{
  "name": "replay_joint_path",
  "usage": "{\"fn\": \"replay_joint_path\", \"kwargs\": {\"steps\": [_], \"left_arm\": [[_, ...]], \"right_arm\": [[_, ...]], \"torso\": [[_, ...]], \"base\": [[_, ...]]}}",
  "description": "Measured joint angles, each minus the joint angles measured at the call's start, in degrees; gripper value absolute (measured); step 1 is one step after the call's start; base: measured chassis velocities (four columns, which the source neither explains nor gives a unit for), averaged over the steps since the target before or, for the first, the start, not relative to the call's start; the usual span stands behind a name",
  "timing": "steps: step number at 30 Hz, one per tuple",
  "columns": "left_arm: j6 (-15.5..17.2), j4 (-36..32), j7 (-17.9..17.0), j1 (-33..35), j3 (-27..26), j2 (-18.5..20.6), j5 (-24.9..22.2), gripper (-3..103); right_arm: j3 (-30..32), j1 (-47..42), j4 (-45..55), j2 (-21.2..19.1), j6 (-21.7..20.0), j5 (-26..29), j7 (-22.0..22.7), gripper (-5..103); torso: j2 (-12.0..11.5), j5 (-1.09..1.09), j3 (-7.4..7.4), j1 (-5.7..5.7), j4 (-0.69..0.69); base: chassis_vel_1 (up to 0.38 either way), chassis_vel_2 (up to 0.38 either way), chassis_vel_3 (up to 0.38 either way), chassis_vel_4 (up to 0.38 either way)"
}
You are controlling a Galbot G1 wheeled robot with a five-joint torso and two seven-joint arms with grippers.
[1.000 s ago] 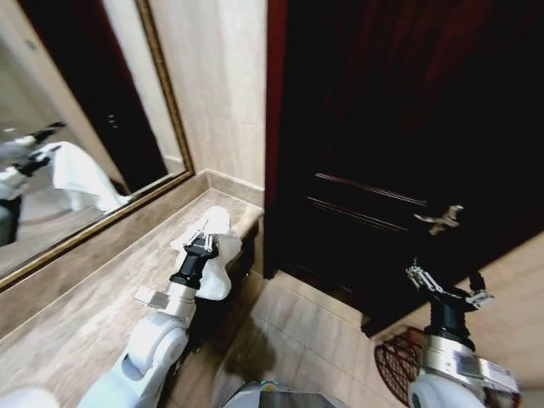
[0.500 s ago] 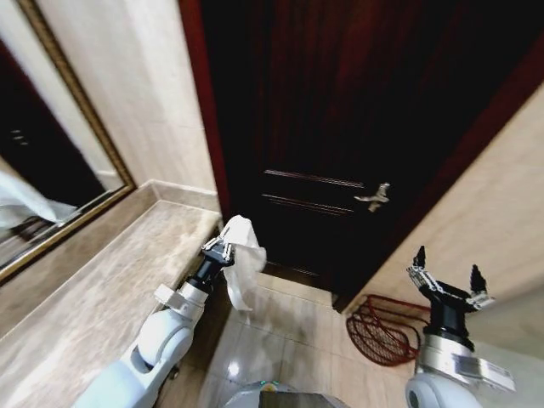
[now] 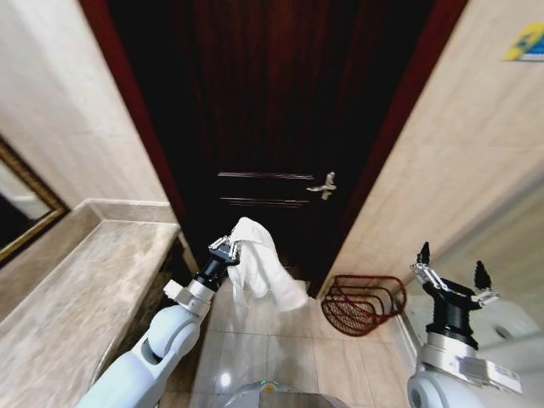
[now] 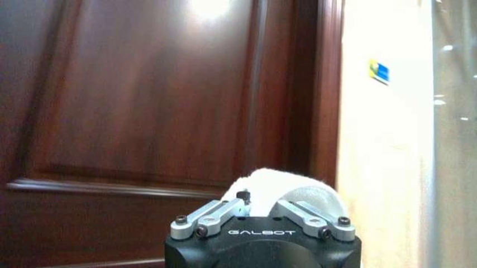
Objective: Discard the used towel into the hamper.
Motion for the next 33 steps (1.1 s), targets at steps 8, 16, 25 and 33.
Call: {"fn": "replay_joint_path", "kwargs": {"steps": [8,16,25,33], "left_arm": [[-0.42,1.97,0.28,-1.74,1.77,0.52,-0.16,2],[-0.85,3.36,0.58,-2.43,2.90,0.42,0.22,2],[-1.93,4.72,0.96,-2.80,3.72,0.09,0.14,2],[-3.46,8.68,1.09,-3.45,5.15,-1.28,0.11,2]], "right_arm": [[0.13,0.13,-0.68,0.08,0.07,-0.02,-0.19,100],[0.18,0.11,-1.09,0.24,0.31,-0.08,-0.46,100],[0.36,-0.43,-1.22,0.45,1.28,0.04,-1.22,100],[0.39,-0.95,-1.33,0.71,2.91,-0.01,-1.76,100]], "torso": [[0.00,0.00,0.00,0.00,0.00],[0.00,-0.01,0.00,0.00,0.00],[0.00,0.00,0.00,0.00,-0.01],[0.01,0.00,0.00,0.00,0.00]], "base": [[-0.110,-0.117,-0.112,-0.111],[-0.118,-0.110,-0.129,-0.141],[-0.126,-0.127,-0.118,-0.124],[-0.063,-0.064,-0.059,-0.059]]}}
